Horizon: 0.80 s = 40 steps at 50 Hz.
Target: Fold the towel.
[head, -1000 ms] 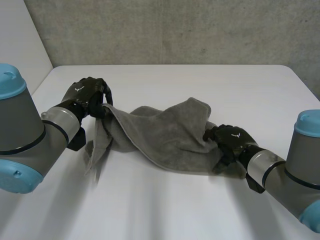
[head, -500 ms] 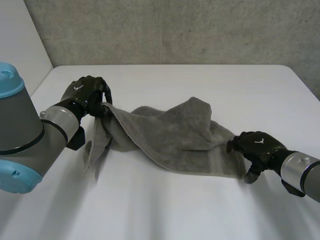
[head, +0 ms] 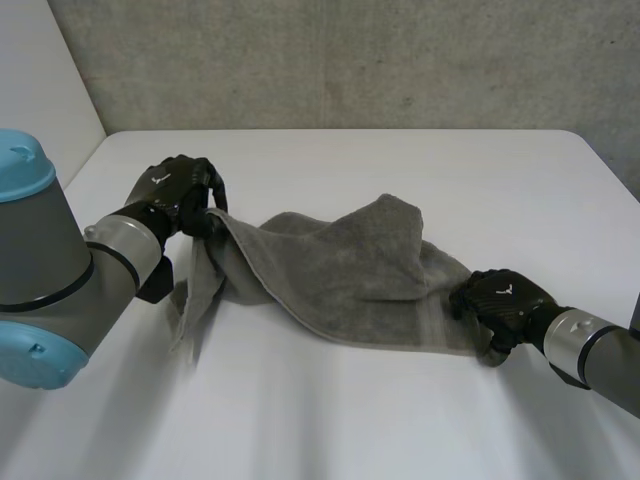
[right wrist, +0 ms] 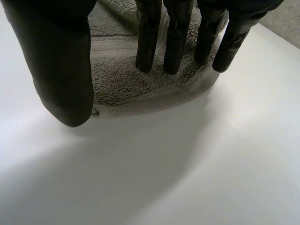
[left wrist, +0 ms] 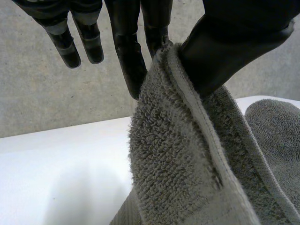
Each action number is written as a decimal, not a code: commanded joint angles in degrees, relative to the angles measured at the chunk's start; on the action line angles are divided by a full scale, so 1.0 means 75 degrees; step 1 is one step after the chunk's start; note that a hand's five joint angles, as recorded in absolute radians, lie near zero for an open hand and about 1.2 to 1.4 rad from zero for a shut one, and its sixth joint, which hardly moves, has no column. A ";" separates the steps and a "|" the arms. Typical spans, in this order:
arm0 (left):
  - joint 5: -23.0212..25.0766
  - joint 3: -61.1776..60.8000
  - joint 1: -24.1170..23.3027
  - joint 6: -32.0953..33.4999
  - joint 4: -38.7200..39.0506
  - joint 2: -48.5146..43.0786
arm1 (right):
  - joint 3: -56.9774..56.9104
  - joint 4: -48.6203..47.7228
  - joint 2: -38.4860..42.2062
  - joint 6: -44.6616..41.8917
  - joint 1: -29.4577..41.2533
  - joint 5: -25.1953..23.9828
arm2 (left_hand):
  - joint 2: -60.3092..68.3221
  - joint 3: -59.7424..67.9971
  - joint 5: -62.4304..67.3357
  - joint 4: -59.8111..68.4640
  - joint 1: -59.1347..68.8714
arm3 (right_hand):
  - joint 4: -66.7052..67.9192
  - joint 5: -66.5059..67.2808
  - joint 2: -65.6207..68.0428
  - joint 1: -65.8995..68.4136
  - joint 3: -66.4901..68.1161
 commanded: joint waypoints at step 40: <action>0.0000 -0.0082 -0.0031 0.0000 0.0068 0.0043 | 0.0002 0.0001 -0.0213 0.0166 0.0034 -0.0059 | 0.0418 -0.0441 0.0501 -0.0501 0.0721 | -0.0580 0.0010 -0.0109 -0.0076 -0.0403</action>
